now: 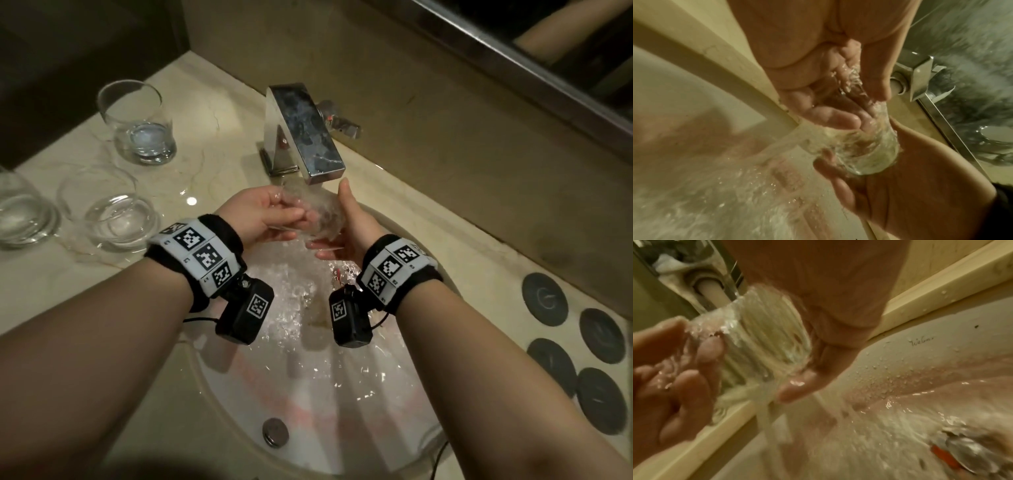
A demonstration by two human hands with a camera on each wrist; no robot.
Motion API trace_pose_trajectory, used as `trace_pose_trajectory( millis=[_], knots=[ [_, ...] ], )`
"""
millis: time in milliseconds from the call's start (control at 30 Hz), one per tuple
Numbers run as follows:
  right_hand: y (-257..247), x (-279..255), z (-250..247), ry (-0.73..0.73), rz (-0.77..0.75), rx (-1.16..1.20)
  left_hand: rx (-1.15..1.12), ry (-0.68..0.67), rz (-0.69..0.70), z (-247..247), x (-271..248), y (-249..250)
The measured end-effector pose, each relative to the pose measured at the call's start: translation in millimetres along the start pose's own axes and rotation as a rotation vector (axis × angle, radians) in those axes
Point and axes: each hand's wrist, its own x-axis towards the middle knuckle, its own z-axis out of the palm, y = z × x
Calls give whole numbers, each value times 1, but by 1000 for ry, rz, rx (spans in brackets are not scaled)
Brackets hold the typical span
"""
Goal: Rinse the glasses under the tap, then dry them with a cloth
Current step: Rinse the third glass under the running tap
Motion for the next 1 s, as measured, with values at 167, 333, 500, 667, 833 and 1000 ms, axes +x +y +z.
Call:
trace_pose_trajectory(
  millis=[167,333,500,667,833,1000],
  knots=[
    [6,-2,-9,-60,-253,0,-81,28,-15,6,1,-1],
    [6,-3,-6,10,-236,22,-98,59,1,9,0,3],
    [6,2,2,22,-63,-90,-52,11,-25,5,-3,7],
    [11,1,3,-1,-135,-80,-49,11,-56,1,0,8],
    [16,-1,-6,14,-276,-138,-176,56,-77,3,3,6],
    [11,0,0,55,-142,-142,-41,-47,-80,4,-1,8]
  ],
)
